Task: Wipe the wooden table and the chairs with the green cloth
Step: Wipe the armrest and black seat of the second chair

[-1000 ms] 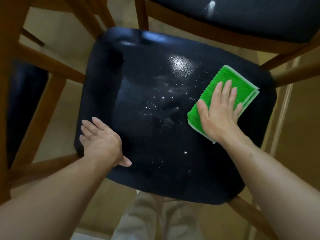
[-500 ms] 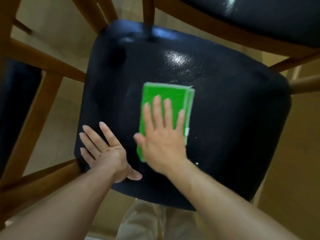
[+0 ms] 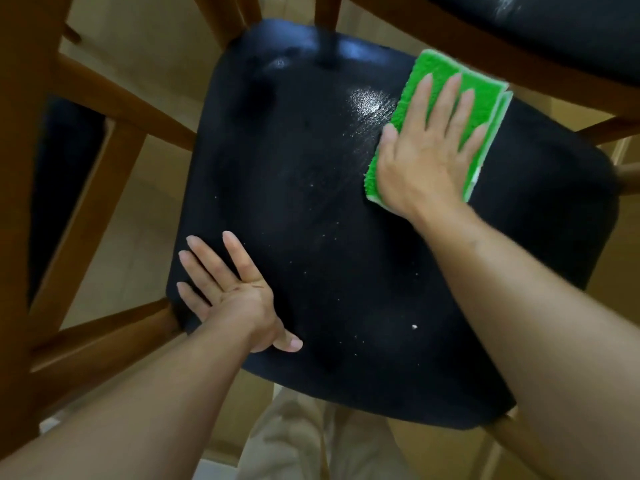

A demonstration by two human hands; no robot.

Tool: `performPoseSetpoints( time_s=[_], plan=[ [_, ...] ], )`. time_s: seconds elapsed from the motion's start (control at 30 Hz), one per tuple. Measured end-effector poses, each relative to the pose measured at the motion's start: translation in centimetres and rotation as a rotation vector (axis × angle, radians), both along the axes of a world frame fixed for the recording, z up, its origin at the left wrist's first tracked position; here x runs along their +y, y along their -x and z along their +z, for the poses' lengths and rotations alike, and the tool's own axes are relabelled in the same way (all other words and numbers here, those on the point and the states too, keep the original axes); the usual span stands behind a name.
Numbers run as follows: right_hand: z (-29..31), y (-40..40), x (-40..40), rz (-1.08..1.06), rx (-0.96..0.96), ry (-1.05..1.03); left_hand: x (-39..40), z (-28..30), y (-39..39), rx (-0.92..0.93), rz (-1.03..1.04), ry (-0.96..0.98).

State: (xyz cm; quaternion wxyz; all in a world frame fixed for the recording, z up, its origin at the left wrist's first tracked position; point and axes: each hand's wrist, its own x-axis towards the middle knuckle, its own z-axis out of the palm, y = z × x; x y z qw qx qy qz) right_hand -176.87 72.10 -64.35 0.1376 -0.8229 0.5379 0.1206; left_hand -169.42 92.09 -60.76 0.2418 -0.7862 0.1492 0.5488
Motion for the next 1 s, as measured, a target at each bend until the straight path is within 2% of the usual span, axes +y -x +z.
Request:
performPoseSetpoints(
  time_s=[0.07,0.17,0.37,0.53,0.63,0.73,0.8,0.9,1.0],
  plan=[
    [-0.4,-0.6,2.8,0.046,0.007,0.062,0.0,-0.1,0.0,0.003,0.002,0.006],
    [-0.5,0.5,7.9,0.259,-0.041,0.061,0.0,-0.2,-0.1,-0.008,0.000,-0.006],
    [-0.1,7.7,18.8,0.718,-0.084,-0.092,0.5,-1.4,0.2,-0.065,-0.012,-0.028],
    [-0.5,8.7,15.3,0.862,-0.161,-0.070,0.1,-1.0,-0.1,-0.006,-0.013,-0.063],
    [-1.1,5.5,10.5,0.797,-0.149,0.020,0.0,-0.9,-0.5,0.037,0.001,-0.047],
    [-1.1,0.2,4.9,0.598,-0.107,0.103,0.1,-0.9,-0.4,0.029,0.013,-0.046],
    [-1.0,-2.6,2.2,0.476,-0.080,0.084,0.1,-1.0,-0.3,0.023,0.011,-0.037],
    [-1.0,-4.2,2.1,0.348,-0.076,0.102,0.2,-0.9,-0.4,0.035,0.012,-0.024],
    [-1.0,-2.8,6.3,0.326,-0.066,0.111,0.2,-0.7,-0.5,0.055,0.007,-0.021]
  ],
)
